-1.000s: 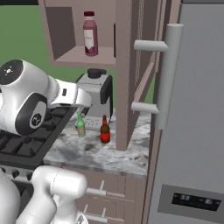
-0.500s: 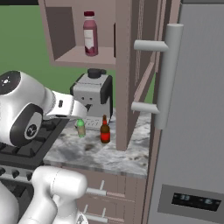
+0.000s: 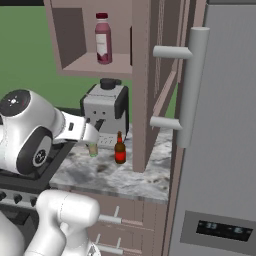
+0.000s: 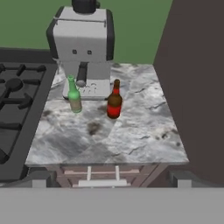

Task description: Sort all alcoholic drinks to one cabinet, and non-alcoholic drinks to the other.

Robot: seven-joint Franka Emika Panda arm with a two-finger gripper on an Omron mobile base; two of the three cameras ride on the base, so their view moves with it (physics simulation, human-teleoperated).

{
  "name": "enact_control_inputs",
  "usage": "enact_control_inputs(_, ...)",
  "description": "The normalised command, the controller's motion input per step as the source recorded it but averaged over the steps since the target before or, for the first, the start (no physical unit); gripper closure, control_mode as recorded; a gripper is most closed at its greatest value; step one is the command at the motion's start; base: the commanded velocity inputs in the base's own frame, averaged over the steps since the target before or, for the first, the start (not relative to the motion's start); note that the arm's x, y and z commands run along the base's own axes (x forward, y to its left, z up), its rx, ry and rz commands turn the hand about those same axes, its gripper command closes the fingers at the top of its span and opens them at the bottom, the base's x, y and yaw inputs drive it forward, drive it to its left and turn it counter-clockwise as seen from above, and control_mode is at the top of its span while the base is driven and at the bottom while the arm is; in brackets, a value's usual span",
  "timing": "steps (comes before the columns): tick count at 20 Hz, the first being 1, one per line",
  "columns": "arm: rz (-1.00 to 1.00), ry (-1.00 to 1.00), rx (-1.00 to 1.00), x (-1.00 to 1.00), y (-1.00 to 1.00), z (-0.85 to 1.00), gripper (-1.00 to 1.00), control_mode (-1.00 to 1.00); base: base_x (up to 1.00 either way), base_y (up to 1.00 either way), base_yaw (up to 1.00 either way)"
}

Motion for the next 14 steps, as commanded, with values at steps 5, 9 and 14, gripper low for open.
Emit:
enact_control_inputs(5, 0.00, 0.03, 0.05, 0.00, 0.00, -0.07, -1.00, -1.00, 0.00, 0.00, 0.00)
enact_control_inputs(9, 0.00, 0.02, 0.02, 0.00, 0.03, -0.13, -1.00, -1.00, 0.00, 0.00, 0.00)
enact_control_inputs(14, 0.00, 0.00, 0.00, 0.08, 0.14, -0.23, -1.00, -1.00, 0.00, 0.00, 0.00)
